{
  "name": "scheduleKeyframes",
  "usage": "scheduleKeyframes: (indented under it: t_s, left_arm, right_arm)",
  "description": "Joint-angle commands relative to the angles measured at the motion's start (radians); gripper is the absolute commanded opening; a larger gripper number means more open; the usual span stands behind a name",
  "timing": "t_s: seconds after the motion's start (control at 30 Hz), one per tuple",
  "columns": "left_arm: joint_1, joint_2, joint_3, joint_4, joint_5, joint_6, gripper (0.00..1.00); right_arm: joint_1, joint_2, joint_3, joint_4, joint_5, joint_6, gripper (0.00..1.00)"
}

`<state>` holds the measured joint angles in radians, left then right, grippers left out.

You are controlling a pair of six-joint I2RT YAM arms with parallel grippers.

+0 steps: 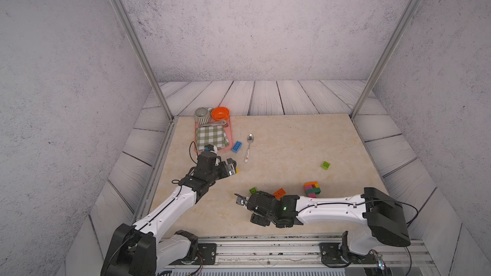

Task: Assemble the letter p with lego
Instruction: Adjust the lego brick at the center of the board.

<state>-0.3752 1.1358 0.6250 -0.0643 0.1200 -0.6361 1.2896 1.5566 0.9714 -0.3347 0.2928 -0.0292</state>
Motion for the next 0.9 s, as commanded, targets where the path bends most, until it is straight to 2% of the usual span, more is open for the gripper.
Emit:
scheduleKeyframes:
  t_s: [0.0, 0.17, 0.23, 0.37, 0.53, 0.7, 0.87]
  left_arm:
    - [0.010, -0.004, -0.008, -0.005, -0.007, 0.003, 0.98]
    - [0.009, -0.001, -0.008, -0.003, -0.004, 0.001, 0.98]
    - [0.010, 0.002, -0.008, 0.000, -0.001, 0.002, 0.98]
    - [0.010, 0.004, -0.007, 0.000, 0.001, 0.003, 0.98]
    - [0.010, 0.013, -0.005, 0.003, 0.008, 0.004, 0.98]
    - [0.009, 0.022, -0.002, 0.007, 0.016, 0.003, 0.98]
    - [0.009, 0.022, -0.002, 0.008, 0.016, 0.003, 0.98]
  right_arm:
    - [-0.061, -0.055, -0.018, -0.017, -0.125, 0.054, 0.77]
    - [-0.154, -0.064, -0.020, -0.040, -0.205, 0.078, 0.77]
    - [-0.231, -0.020, 0.021, -0.092, -0.309, 0.097, 0.74]
    - [-0.307, 0.051, 0.074, -0.140, -0.460, 0.071, 0.72]
    - [-0.396, 0.168, 0.162, -0.215, -0.648, 0.025, 0.79]
    - [-0.432, 0.274, 0.244, -0.276, -0.705, -0.028, 0.78]
    - [-0.435, 0.352, 0.300, -0.367, -0.684, -0.073, 0.63]
